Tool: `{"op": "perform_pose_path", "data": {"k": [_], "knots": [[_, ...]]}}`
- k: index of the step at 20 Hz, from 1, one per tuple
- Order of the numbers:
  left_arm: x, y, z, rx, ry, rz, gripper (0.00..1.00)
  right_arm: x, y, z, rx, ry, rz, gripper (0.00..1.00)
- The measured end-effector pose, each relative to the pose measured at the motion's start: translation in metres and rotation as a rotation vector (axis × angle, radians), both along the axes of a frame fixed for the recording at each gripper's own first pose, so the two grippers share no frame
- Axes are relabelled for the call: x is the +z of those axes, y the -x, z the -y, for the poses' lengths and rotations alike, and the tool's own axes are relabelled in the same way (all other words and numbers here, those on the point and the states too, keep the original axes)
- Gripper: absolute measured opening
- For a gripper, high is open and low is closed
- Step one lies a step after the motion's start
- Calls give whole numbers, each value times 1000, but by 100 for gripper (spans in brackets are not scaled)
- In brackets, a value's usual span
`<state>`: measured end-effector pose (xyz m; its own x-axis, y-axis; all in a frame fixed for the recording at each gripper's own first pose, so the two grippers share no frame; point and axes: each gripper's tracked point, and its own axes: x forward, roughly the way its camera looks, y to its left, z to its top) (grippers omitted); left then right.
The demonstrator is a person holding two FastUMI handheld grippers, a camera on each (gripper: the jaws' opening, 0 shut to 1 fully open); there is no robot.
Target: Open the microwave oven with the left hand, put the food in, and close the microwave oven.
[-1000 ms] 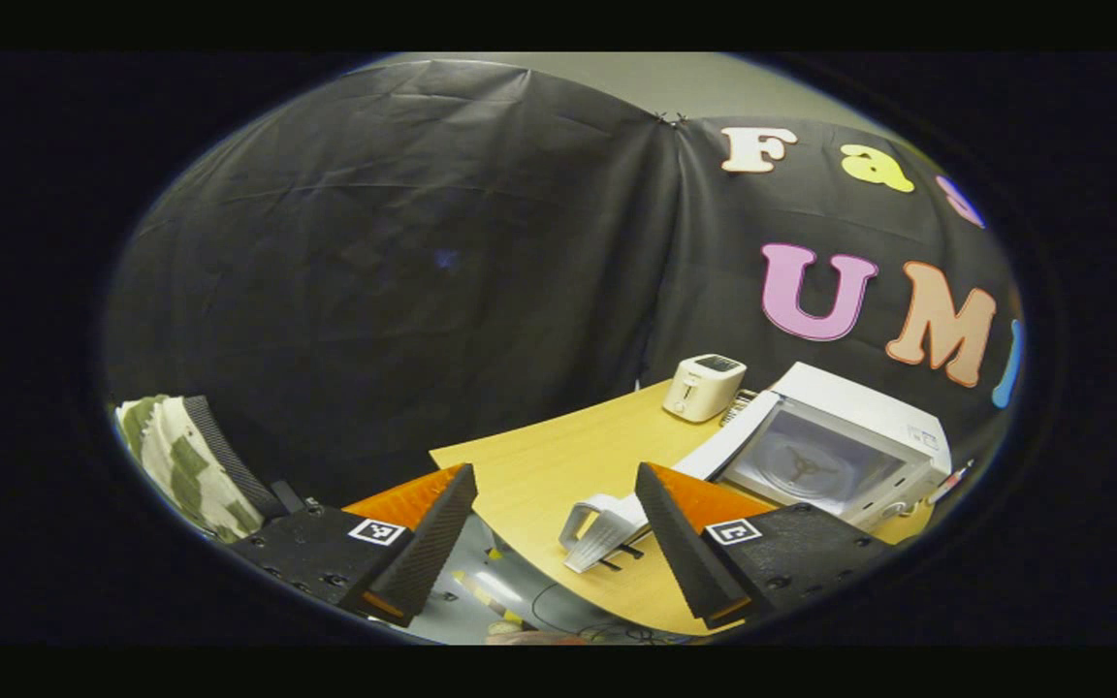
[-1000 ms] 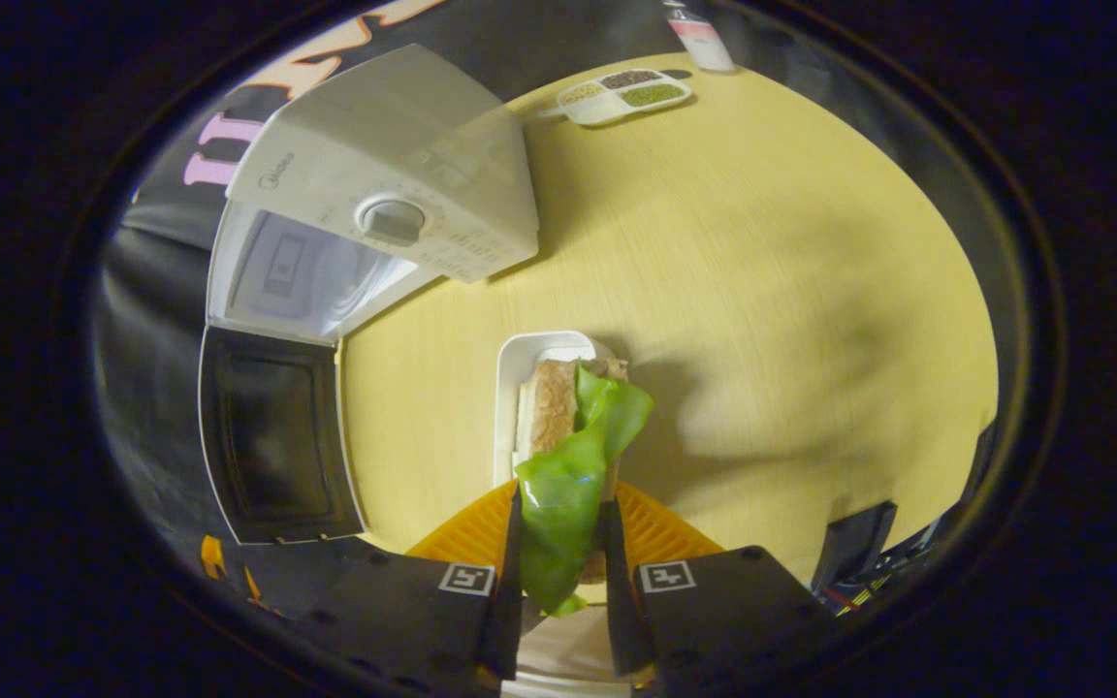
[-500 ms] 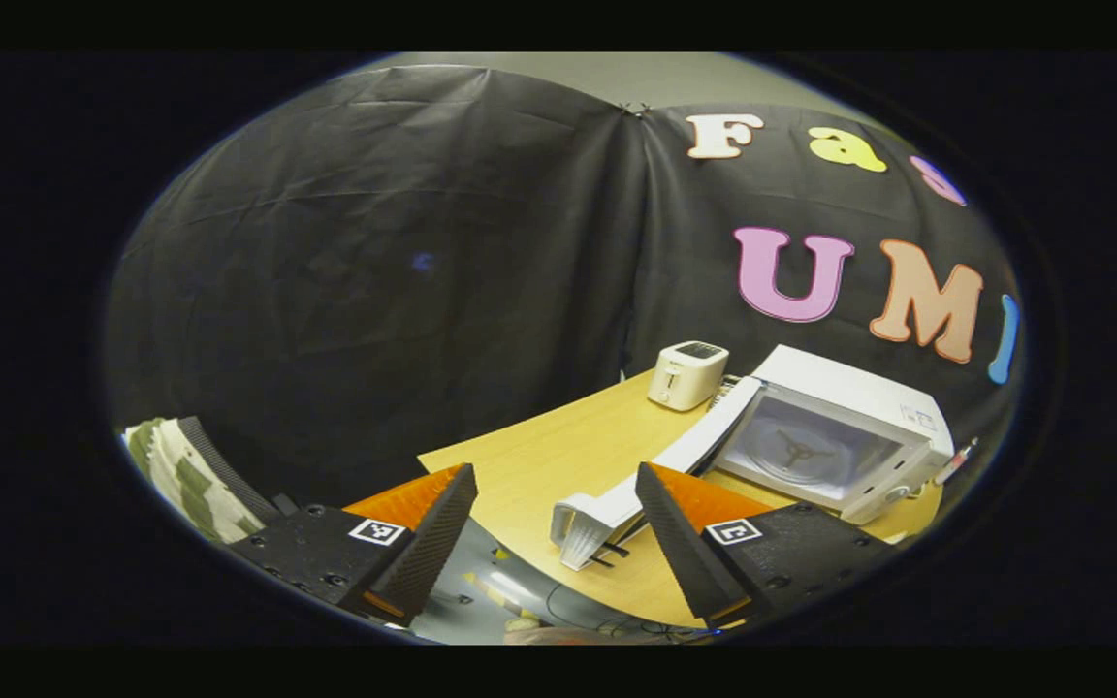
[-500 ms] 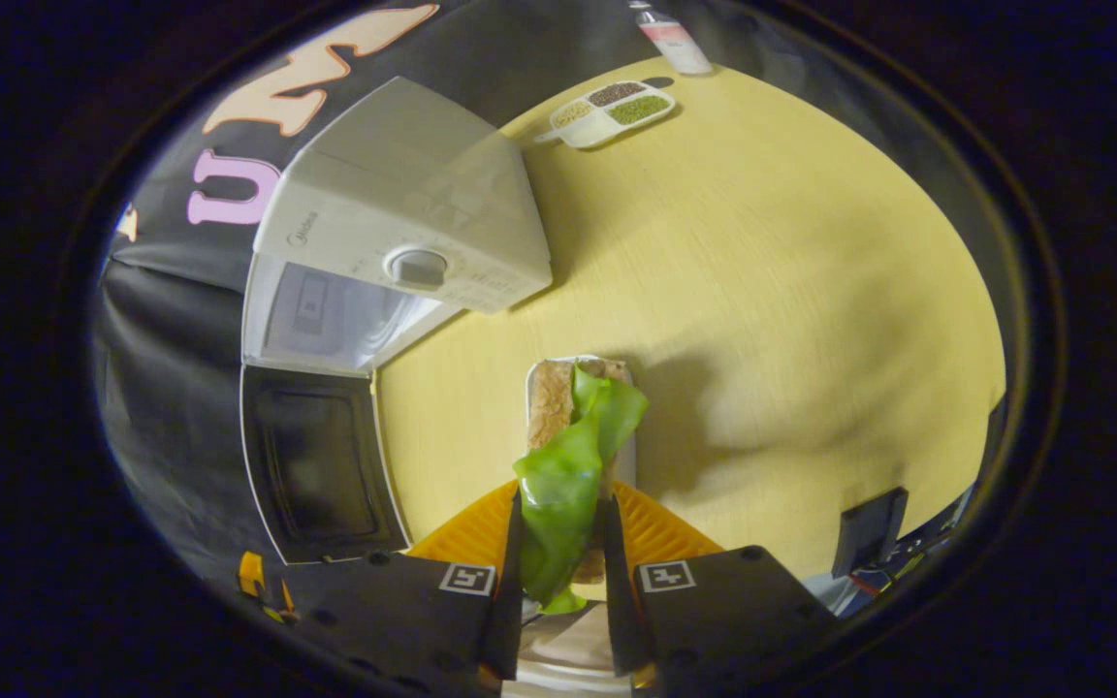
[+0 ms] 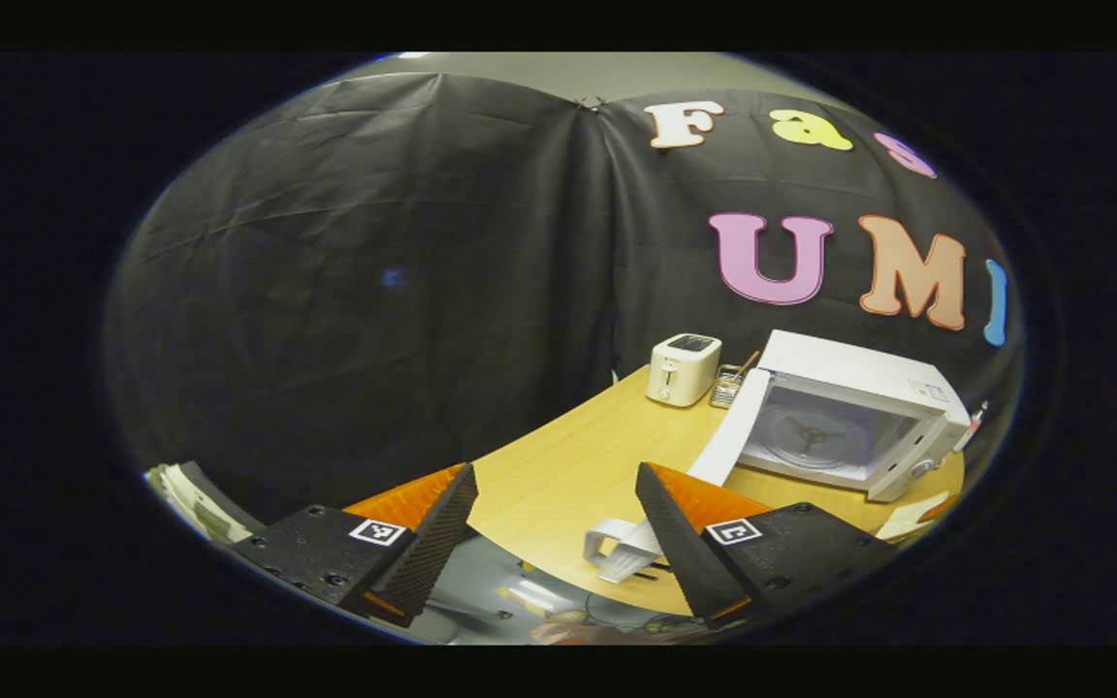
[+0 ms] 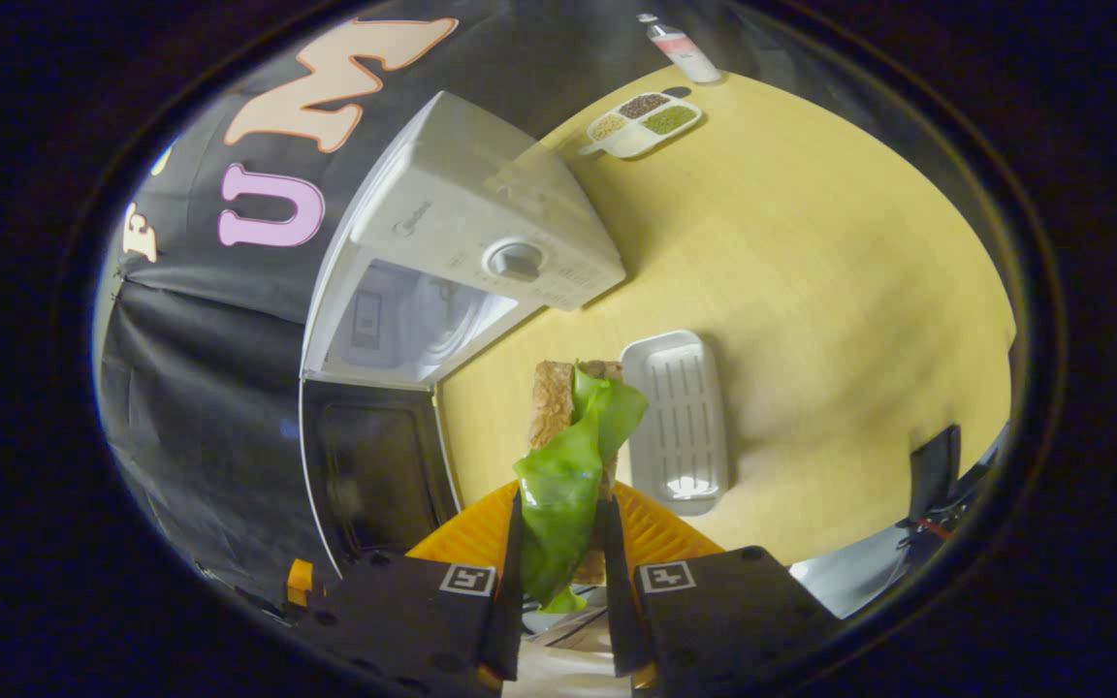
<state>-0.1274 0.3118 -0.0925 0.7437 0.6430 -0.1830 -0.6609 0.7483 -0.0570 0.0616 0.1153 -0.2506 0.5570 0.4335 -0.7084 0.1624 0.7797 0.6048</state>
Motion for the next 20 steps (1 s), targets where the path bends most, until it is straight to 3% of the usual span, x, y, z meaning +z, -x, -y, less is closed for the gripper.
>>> {"op": "perform_pose_path", "data": {"k": [1, 11, 20], "knots": [[0, -2, -7, -16, -12, -10, 99, 3, 1, -14, -1, -17, 6, 39], [-18, -28, -51, -158, 13, -30, 96, 41, -25, -143, -88, -173, 182, 39], [-46, -36, -69, -200, 98, -17, 96, 47, -89, -184, -250, -273, 315, 39]]}}
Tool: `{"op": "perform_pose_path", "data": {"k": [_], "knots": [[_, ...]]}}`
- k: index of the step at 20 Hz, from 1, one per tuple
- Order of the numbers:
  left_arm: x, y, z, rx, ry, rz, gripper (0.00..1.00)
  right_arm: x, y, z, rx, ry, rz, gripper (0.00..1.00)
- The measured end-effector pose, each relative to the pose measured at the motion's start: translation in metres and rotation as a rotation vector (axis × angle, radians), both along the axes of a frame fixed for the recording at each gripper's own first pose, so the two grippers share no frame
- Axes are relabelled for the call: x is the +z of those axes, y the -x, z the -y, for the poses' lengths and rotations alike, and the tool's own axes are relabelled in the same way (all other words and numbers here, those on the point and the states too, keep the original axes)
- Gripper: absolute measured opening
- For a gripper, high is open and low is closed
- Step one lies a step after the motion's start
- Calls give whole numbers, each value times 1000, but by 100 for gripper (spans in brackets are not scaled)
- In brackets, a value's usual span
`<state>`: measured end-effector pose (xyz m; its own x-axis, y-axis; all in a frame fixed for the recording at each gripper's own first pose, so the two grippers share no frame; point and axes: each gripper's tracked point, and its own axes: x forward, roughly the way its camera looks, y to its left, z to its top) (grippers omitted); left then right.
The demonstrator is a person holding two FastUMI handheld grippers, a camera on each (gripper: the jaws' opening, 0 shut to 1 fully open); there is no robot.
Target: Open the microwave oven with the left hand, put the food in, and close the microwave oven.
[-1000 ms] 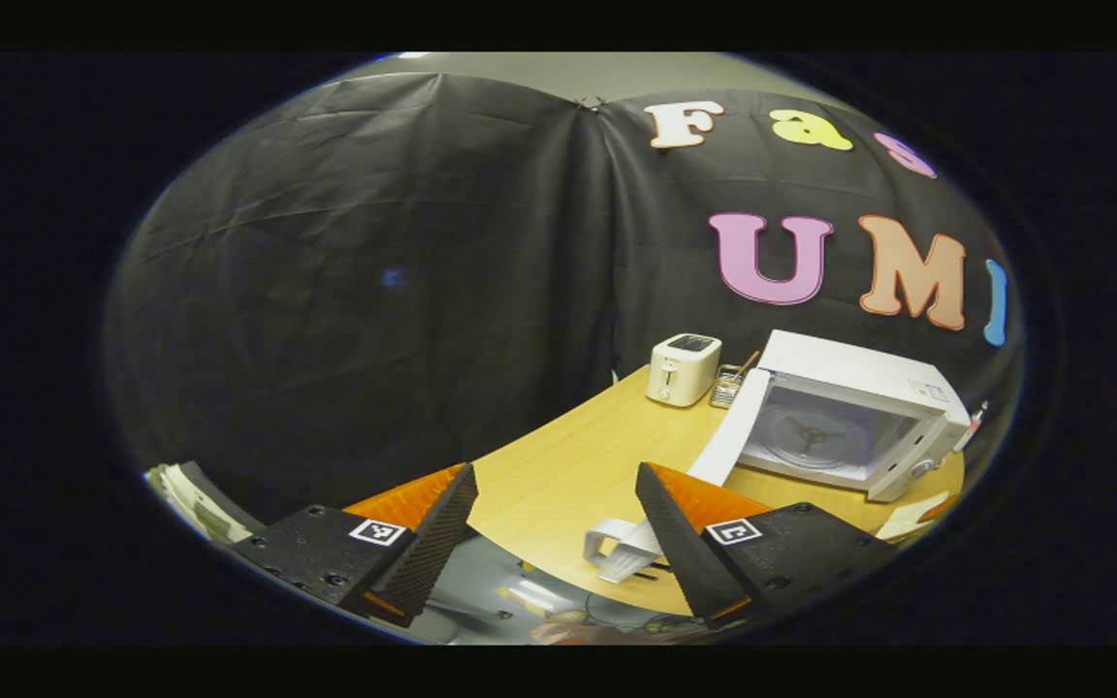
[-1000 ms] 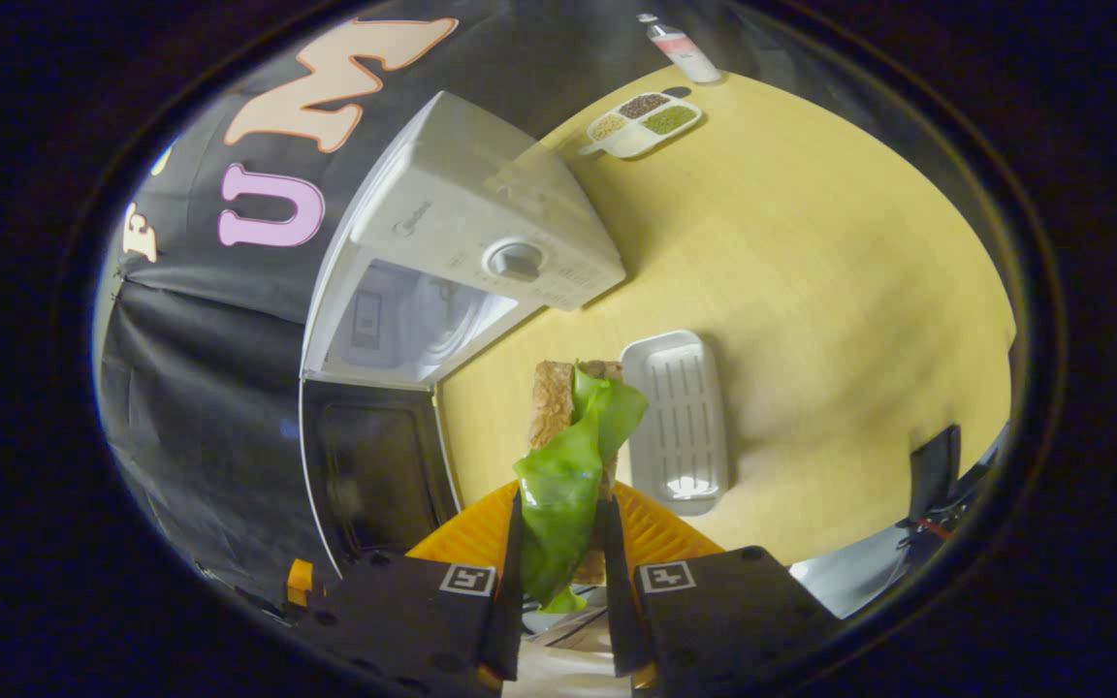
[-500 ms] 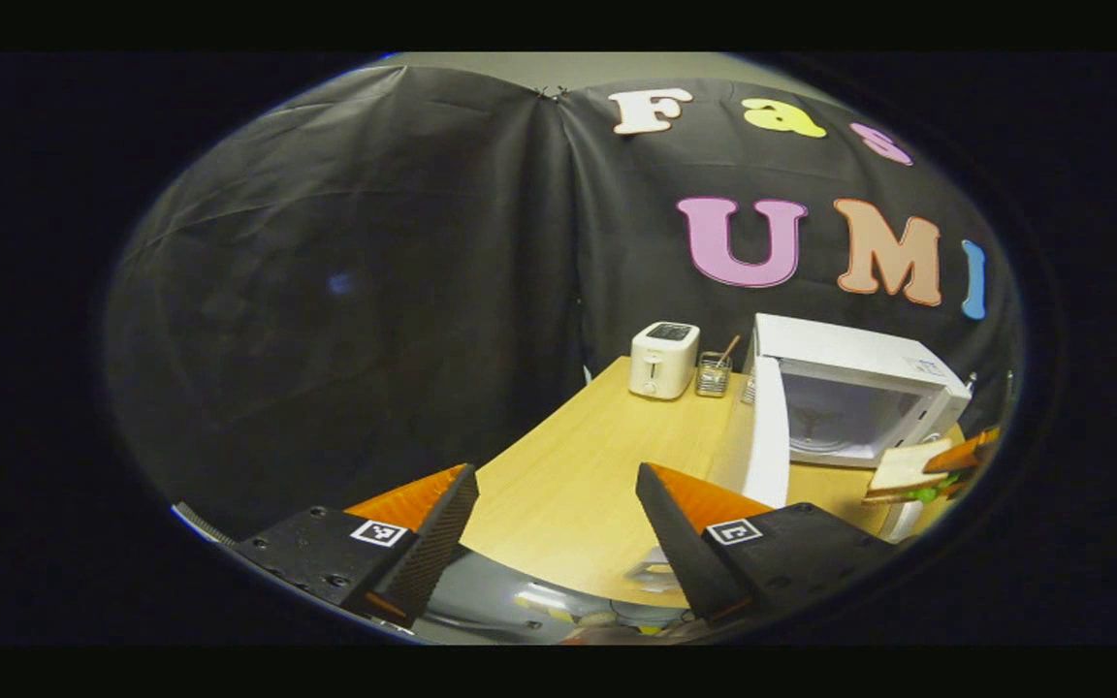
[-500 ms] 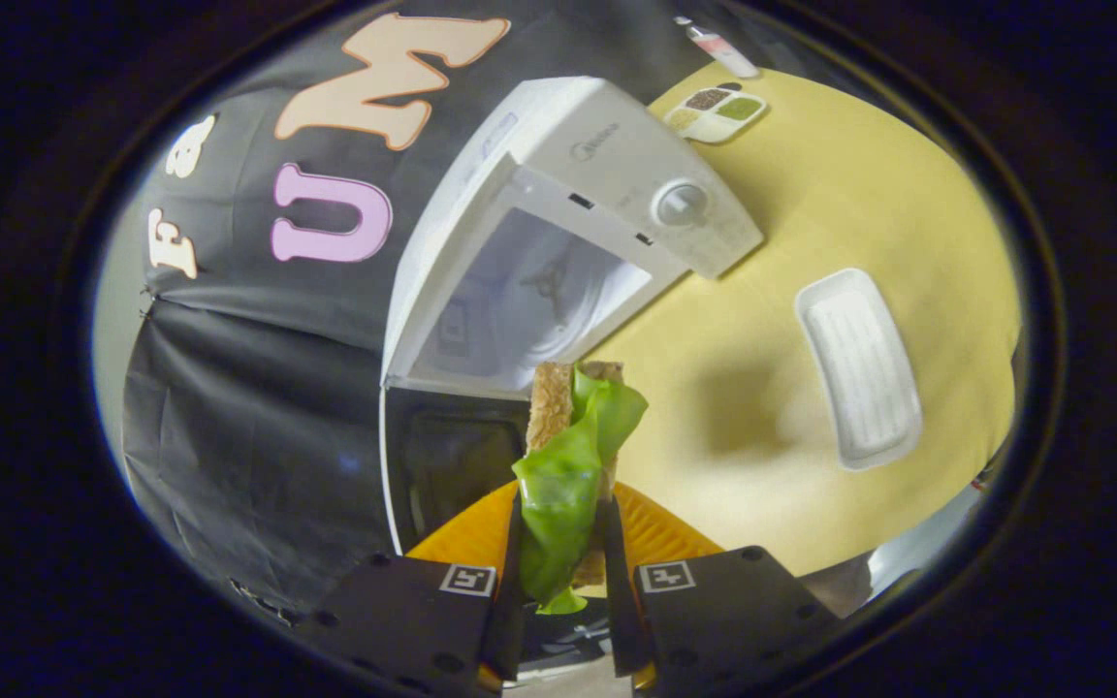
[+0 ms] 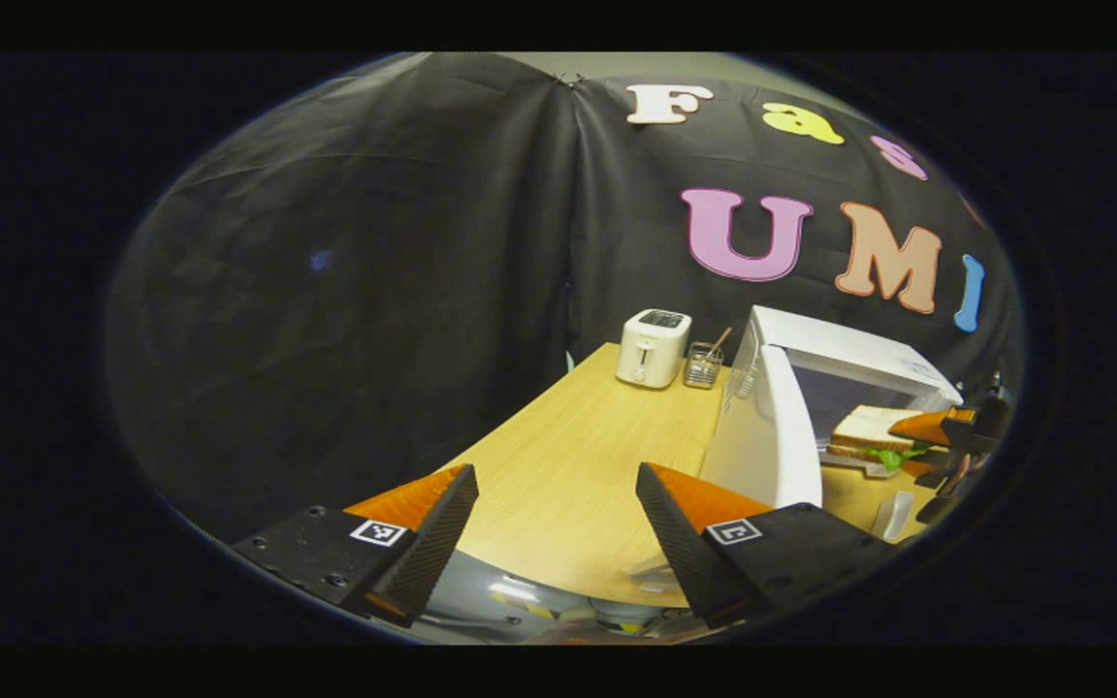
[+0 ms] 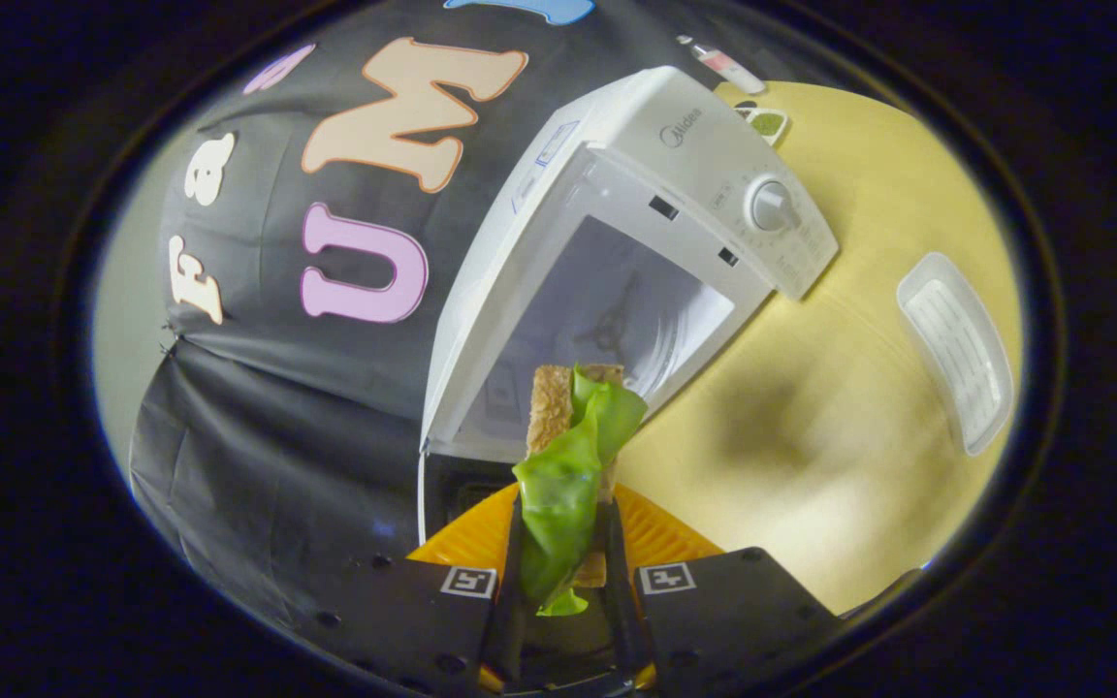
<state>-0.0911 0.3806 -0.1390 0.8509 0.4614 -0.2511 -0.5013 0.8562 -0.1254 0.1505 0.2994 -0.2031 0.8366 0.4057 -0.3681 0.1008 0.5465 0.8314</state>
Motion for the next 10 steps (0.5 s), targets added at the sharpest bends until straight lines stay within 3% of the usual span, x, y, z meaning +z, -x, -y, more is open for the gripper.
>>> {"op": "perform_pose_path", "data": {"k": [10], "knots": [[-23, 13, -24, 58, 38, -17, 94, -17, -81, -5, -174, -18, 63, 39]]}}
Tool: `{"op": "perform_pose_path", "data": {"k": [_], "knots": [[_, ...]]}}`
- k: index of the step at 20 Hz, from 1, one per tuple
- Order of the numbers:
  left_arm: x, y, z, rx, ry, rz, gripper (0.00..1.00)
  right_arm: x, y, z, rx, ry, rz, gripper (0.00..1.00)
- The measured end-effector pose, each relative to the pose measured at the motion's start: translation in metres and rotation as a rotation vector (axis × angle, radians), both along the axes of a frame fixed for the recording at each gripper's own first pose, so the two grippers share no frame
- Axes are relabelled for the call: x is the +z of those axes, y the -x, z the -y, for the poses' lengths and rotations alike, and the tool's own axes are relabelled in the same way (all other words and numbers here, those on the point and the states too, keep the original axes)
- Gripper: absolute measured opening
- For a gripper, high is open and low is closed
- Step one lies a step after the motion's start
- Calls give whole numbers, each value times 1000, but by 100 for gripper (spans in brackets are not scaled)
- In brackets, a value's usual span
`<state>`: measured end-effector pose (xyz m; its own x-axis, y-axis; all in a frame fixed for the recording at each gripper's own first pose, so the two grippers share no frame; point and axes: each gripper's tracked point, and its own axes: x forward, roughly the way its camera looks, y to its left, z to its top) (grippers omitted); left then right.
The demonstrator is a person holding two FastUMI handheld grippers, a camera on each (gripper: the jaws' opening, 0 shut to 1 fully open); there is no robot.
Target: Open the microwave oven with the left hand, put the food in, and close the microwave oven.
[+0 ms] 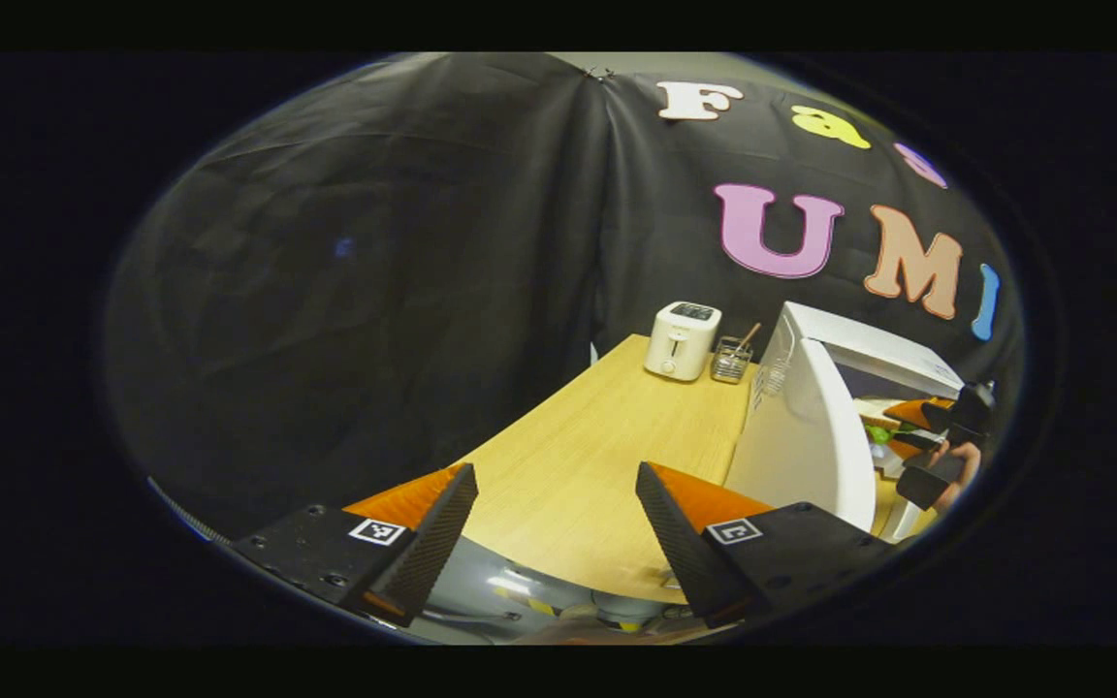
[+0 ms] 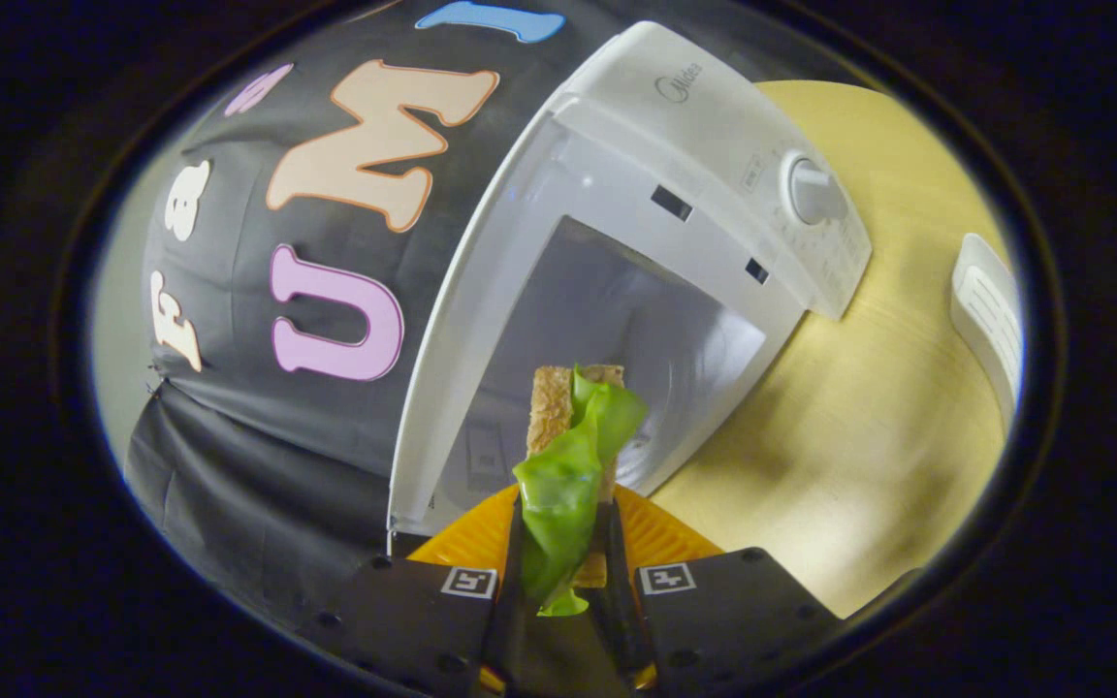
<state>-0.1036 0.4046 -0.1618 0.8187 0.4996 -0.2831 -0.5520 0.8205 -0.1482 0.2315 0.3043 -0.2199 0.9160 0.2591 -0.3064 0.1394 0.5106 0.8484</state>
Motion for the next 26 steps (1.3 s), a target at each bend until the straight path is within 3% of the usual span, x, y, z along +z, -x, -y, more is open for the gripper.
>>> {"op": "perform_pose_path", "data": {"k": [5, 6, 7, 10, 11, 12, 13, 14, 15, 20, 22, 24, 26], "knots": [[-12, 3, -1, 7, 40, -11, 96, -21, -31, -1, -38, 36, -25, 39], [-15, 4, -1, 11, 53, -15, 97, -22, -35, -2, -44, 43, -20, 31], [-19, 6, -2, 16, 68, -23, 96, -23, -40, -2, -51, 57, -13, 39], [-34, 12, 0, 31, 114, -54, 96, -30, -52, -3, -69, 110, -5, 39], [-38, 14, -1, 36, 127, -68, 96, -31, -55, -2, -74, 126, -6, 44], [-42, 16, -1, 44, 137, -77, 94, -31, -58, -2, -77, 130, 1, 37], [-43, 18, -2, 52, 146, -81, 96, -29, -61, -1, -86, 135, 11, 38], [-44, 19, -3, 58, 151, -83, 96, -29, -64, 1, -96, 144, 19, 45], [-43, 19, -2, 61, 153, -84, 96, -30, -66, 3, -107, 153, 23, 38], [-45, 21, 1, 47, 151, -91, 96, -38, -73, 16, -161, 206, 13, 38], [-47, 21, 3, 35, 149, -94, 96, -39, -76, 18, -169, 221, 15, 40], [-46, 24, 6, 31, 144, -95, 96, -43, -74, 29, -193, 303, 9, 44], [-46, 24, 7, 26, 146, -94, 96, -45, -70, 35, -199, 370, 6, 59]]}}
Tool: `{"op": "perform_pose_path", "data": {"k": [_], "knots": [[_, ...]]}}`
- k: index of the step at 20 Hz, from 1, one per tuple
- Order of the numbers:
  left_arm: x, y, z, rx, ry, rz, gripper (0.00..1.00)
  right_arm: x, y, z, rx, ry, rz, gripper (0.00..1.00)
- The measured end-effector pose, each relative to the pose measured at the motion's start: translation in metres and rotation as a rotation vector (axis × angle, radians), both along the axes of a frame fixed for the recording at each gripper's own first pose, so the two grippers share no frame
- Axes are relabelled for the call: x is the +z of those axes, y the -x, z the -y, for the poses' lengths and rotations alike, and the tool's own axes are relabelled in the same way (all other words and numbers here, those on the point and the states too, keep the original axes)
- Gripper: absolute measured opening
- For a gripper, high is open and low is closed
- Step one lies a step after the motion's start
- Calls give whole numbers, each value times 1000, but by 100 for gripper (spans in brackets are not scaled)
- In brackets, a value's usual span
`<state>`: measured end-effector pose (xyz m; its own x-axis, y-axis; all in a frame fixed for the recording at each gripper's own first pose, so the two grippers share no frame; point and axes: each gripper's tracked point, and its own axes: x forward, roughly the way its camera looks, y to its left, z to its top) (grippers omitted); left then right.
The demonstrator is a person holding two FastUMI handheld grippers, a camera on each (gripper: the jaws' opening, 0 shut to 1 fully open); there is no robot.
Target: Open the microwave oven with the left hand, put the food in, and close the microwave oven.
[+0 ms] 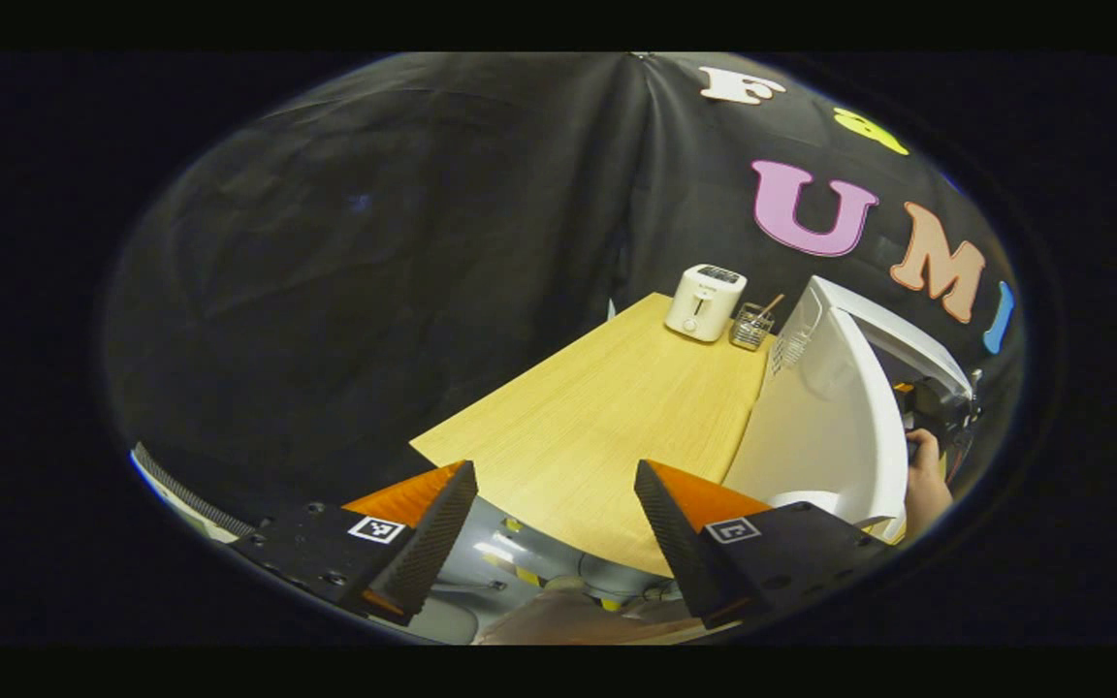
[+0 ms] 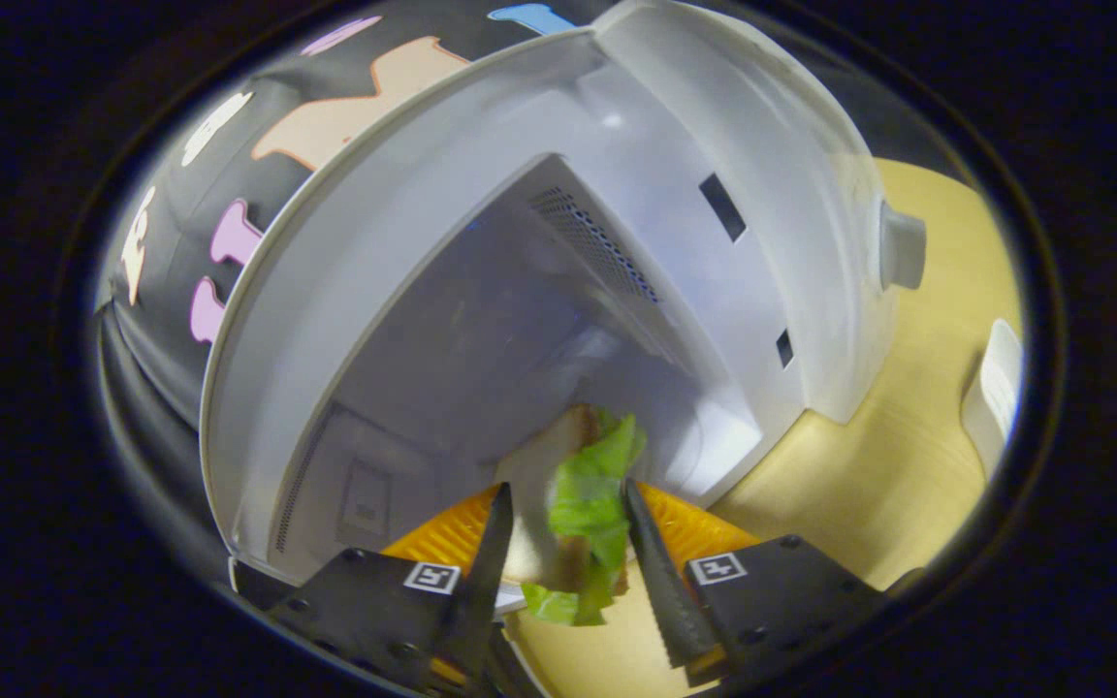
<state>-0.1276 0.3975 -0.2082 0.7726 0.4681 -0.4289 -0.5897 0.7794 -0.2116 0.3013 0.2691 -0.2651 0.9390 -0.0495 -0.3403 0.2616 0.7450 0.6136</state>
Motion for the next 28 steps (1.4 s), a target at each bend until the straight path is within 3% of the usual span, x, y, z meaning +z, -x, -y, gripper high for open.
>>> {"op": "perform_pose_path", "data": {"k": [1, 2, 3, 8, 9, 11, 12, 13, 14, 16, 20, 21, 22, 23, 28], "knots": [[0, 0, 0, -2, 2, 1, 96, 1, 2, 2, 3, 14, 5, 69], [0, 0, 0, -2, 2, 2, 96, 5, 5, 4, 1, 26, 16, 70], [0, 1, 0, -1, 0, 4, 96, 11, 6, 7, -5, 35, 37, 80], [3, 0, 4, -19, -4, 21, 96, 31, 26, 17, -7, 78, 68, 89], [5, -1, 6, -26, -4, 28, 95, 31, 34, 17, -1, 92, 67, 99], [8, -6, 11, -51, -6, 42, 91, 36, 54, 14, 25, 120, 69, 99], [9, -8, 14, -63, -12, 42, 84, 39, 65, 13, 40, 135, 73, 99], [11, -10, 15, -72, -21, 41, 70, 41, 78, 11, 55, 144, 72, 99], [13, -14, 16, -80, -26, 49, 68, 44, 90, 11, 65, 145, 70, 99], [16, -20, 20, -97, -26, 58, 43, 52, 116, 10, 82, 142, 80, 99], [8, -29, 29, -142, -28, 19, 26, 57, 163, 23, 80, 166, 74, 99], [7, -32, 29, -150, -30, 8, 2, 58, 173, 28, 79, 182, 74, 99], [4, -32, 30, -155, -30, -8, 14, 58, 184, 31, 80, 202, 68, 99], [1, -33, 31, -164, -28, -20, 0, 56, 193, 34, 80, 224, 60, 99], [-1, -42, 40, -213, -23, -51, 1, 46, 234, 45, 78, 264, 7, 99]]}}
